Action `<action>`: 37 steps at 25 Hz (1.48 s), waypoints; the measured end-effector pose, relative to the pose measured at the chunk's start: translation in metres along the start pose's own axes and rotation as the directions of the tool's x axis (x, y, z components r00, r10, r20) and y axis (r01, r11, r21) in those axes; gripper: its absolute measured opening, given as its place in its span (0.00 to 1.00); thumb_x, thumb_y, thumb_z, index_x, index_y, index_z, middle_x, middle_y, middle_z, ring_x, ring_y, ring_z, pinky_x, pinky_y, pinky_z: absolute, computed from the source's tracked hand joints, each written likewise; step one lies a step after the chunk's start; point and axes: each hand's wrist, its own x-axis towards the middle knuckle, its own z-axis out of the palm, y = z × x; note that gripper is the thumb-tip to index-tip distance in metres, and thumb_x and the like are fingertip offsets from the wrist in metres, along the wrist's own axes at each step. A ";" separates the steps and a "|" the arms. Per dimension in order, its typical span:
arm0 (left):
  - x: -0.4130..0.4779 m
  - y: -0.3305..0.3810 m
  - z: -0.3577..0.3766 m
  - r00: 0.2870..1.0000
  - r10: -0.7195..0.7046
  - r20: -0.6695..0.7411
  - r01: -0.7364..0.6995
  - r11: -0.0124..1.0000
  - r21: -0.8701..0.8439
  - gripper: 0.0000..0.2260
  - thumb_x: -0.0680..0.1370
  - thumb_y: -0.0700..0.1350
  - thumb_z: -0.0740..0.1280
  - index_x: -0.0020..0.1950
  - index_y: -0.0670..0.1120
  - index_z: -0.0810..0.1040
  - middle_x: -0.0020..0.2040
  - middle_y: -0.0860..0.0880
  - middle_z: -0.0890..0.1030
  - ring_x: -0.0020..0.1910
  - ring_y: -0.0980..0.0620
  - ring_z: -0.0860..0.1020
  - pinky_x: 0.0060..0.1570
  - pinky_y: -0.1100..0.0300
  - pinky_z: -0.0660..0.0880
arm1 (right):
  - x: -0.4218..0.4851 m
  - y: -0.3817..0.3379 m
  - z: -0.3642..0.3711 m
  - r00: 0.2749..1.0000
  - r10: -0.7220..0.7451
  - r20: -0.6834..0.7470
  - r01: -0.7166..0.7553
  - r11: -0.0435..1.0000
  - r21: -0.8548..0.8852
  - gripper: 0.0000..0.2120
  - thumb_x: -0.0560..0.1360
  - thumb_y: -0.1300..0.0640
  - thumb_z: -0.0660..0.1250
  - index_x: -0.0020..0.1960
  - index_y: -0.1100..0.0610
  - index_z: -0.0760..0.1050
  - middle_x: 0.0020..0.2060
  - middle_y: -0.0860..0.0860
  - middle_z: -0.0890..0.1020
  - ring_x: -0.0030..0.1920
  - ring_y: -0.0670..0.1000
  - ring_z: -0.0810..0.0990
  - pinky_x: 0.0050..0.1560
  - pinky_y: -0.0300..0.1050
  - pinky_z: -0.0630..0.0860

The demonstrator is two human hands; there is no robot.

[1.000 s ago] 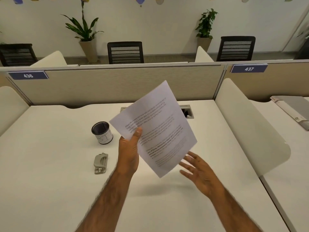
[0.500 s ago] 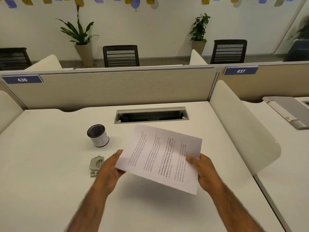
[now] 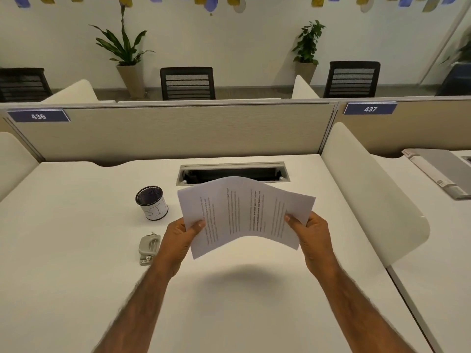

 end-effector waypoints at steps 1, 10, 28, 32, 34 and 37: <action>-0.001 -0.001 0.002 0.999 0.028 -0.029 -0.028 1.000 -0.003 0.07 0.74 0.52 0.73 0.51 0.60 0.87 0.52 0.53 0.88 0.49 0.54 0.86 0.43 0.64 0.82 | -0.001 -0.002 0.002 1.000 -0.018 -0.003 0.018 1.000 -0.004 0.09 0.76 0.52 0.72 0.49 0.36 0.83 0.44 0.44 0.87 0.46 0.49 0.86 0.43 0.41 0.84; -0.005 -0.032 -0.001 0.984 -0.014 -0.180 0.022 0.999 0.045 0.07 0.76 0.45 0.76 0.47 0.58 0.86 0.45 0.55 0.89 0.47 0.53 0.86 0.40 0.64 0.81 | -0.006 0.030 0.003 1.000 0.007 -0.002 -0.007 0.998 -0.061 0.11 0.78 0.57 0.72 0.52 0.40 0.82 0.44 0.43 0.87 0.48 0.49 0.86 0.41 0.37 0.82; -0.014 -0.037 0.025 0.979 -0.061 -0.195 0.098 0.978 0.186 0.08 0.81 0.41 0.70 0.52 0.55 0.81 0.47 0.55 0.85 0.52 0.44 0.85 0.43 0.60 0.80 | -0.011 0.038 -0.003 0.996 0.048 -0.073 -0.066 0.958 -0.278 0.10 0.78 0.61 0.69 0.50 0.46 0.80 0.46 0.47 0.87 0.47 0.48 0.86 0.41 0.34 0.80; -0.002 0.007 0.015 0.986 0.161 0.046 -0.158 0.805 0.571 0.14 0.83 0.45 0.66 0.45 0.65 0.82 0.40 0.63 0.84 0.42 0.60 0.81 0.40 0.64 0.75 | 0.005 -0.007 -0.011 0.984 -0.167 -0.052 0.090 0.739 -0.668 0.19 0.75 0.57 0.73 0.64 0.50 0.77 0.59 0.50 0.84 0.55 0.50 0.82 0.54 0.40 0.79; 0.005 0.031 0.015 0.971 0.160 0.176 -0.238 0.670 0.703 0.11 0.84 0.47 0.63 0.51 0.61 0.82 0.41 0.60 0.84 0.43 0.57 0.81 0.42 0.58 0.78 | 0.012 -0.031 -0.008 0.979 -0.173 0.105 0.183 0.536 -0.824 0.24 0.73 0.50 0.76 0.68 0.49 0.76 0.66 0.49 0.80 0.64 0.52 0.78 0.68 0.53 0.74; 0.008 0.054 0.030 0.959 0.082 0.271 -0.274 0.513 0.813 0.10 0.83 0.48 0.62 0.56 0.60 0.82 0.46 0.58 0.85 0.47 0.53 0.82 0.44 0.57 0.80 | 0.008 -0.045 0.013 0.942 0.007 0.335 0.280 0.531 -0.800 0.20 0.76 0.49 0.72 0.68 0.46 0.76 0.65 0.47 0.80 0.60 0.50 0.79 0.63 0.48 0.76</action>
